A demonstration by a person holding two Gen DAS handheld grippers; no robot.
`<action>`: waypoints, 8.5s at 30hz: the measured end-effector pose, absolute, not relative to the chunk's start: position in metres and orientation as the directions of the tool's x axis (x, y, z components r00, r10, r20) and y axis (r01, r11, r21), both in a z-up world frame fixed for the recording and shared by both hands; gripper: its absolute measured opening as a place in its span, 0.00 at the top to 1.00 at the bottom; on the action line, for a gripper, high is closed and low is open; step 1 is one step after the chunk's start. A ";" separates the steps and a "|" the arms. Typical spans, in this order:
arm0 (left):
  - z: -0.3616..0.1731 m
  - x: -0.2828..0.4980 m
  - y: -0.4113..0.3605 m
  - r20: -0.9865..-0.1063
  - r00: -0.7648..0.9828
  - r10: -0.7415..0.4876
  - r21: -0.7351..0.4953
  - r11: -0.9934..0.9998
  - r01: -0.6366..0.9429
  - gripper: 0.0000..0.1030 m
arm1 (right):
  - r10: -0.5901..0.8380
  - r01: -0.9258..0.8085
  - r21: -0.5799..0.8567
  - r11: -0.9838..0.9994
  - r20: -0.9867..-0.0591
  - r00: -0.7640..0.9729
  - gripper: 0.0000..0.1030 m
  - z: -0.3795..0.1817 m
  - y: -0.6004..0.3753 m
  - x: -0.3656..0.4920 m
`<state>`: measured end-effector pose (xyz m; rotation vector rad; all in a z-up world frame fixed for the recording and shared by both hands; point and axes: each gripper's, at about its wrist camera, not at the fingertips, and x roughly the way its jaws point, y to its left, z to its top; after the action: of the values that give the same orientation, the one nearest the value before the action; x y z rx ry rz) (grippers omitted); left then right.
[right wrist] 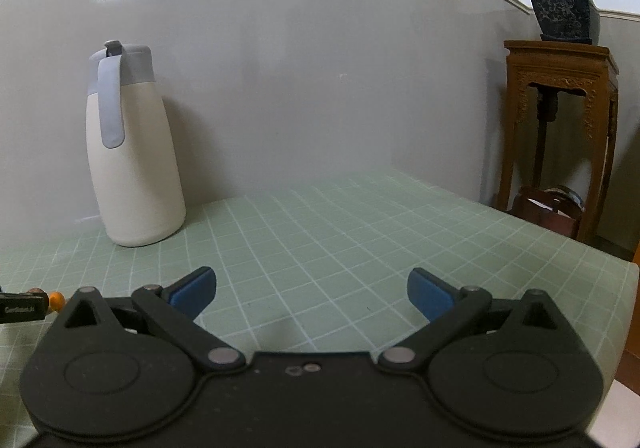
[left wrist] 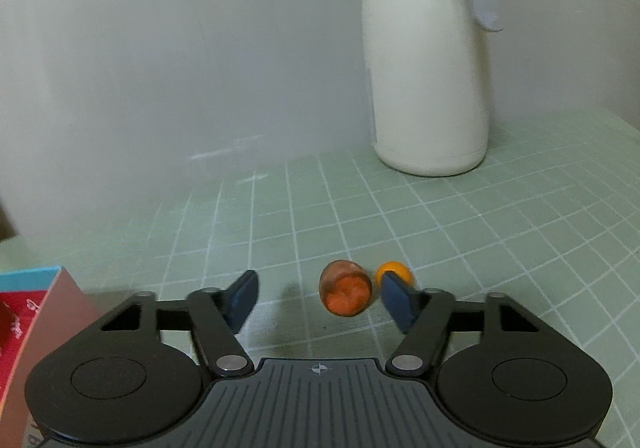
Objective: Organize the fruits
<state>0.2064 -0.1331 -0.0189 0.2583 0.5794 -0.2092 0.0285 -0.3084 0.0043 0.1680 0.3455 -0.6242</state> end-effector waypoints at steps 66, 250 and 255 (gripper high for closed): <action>0.020 0.090 0.144 -0.456 0.798 0.395 0.115 0.915 -0.388 0.38 | -0.152 0.166 -0.008 0.986 -0.447 0.881 0.00 -0.009 -0.132 0.124; 0.106 -0.113 0.129 -0.487 0.838 0.247 0.107 0.969 -0.224 0.00 | 0.092 -0.075 0.055 0.996 -0.501 0.860 0.00 0.082 -0.028 -0.075; 0.107 -0.115 0.131 -0.486 0.838 0.249 0.106 0.968 -0.226 0.00 | 0.095 -0.080 0.052 0.995 -0.504 0.859 0.00 0.081 -0.027 -0.075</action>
<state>-0.1146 0.1307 0.1065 0.0451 0.5205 0.2510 -0.0748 -0.0268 0.0815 0.0295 0.5304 0.0917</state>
